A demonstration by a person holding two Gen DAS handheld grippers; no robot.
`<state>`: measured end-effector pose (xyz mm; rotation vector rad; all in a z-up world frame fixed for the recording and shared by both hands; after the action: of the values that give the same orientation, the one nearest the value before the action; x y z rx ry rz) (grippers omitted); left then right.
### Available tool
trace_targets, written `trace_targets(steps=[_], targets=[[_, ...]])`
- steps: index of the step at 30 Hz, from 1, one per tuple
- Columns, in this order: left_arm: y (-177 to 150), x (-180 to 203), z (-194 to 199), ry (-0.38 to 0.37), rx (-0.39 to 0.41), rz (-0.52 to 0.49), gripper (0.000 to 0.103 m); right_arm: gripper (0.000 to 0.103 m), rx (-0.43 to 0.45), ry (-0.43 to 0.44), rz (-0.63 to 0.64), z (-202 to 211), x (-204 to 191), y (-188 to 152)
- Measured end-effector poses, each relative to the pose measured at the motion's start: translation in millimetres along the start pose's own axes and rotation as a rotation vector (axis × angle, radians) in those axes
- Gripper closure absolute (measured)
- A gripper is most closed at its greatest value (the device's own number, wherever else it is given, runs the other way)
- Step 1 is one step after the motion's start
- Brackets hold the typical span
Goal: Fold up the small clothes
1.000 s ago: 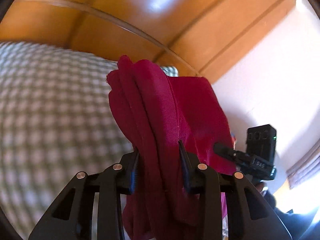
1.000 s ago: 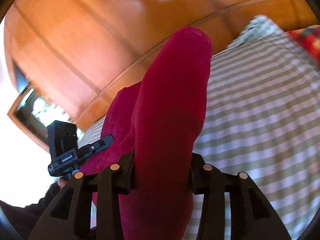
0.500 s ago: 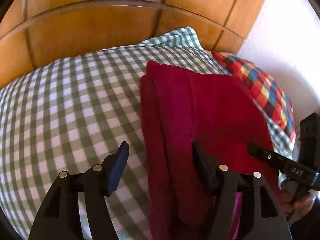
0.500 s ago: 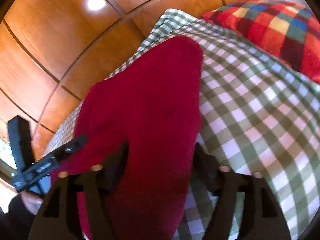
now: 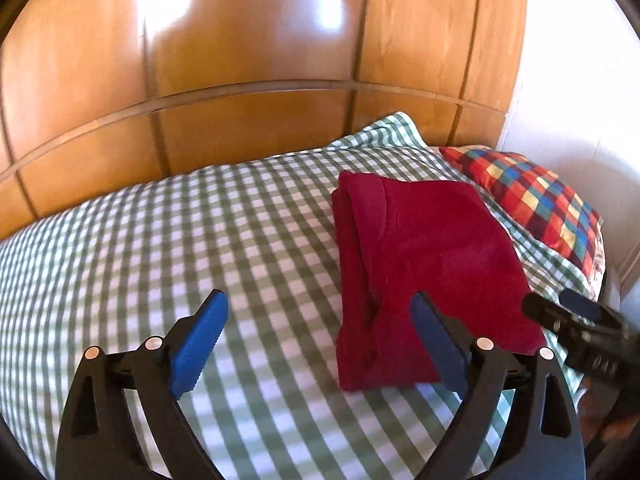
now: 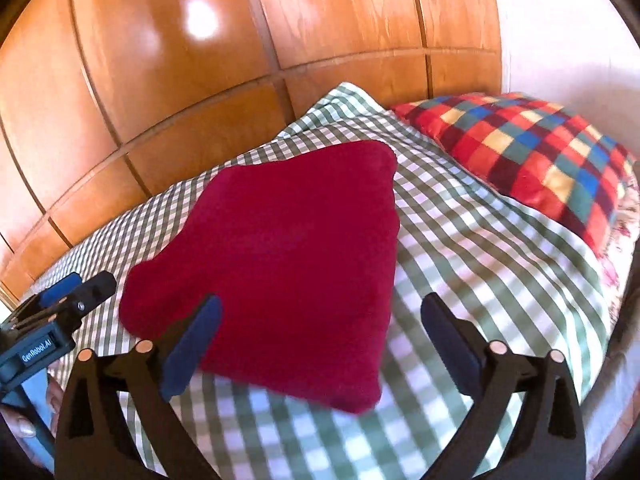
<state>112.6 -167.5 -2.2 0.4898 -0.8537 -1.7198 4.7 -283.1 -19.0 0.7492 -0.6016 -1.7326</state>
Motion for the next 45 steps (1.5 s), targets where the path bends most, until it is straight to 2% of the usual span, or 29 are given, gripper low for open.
trace_targets(steps=[7,17,45], targets=[[-22,-4,43,0.066,0.073,0.032,0.004,0.002,0.035,-0.087,0.055,21,-26,-20],[-38,0,70,0.105,0.088,0.010,0.004,0.002,0.062,-0.158,0.044,40,-34,-30],[-40,3,84,0.139,0.122,0.004,0.004,0.002,0.057,-0.144,0.049,46,-38,-35]])
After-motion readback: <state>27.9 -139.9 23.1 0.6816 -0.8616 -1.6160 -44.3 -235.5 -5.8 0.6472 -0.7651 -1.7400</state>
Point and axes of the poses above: each gripper's, at about its wrist camera, not at the fingertips, and z roughly against the way its jaws point, x to its right, y to its top, the point moved 3 cm from there along -z, roughly the way its jaws point, and after that the axes turned 2 degrees about z, right-handed, at the moved point
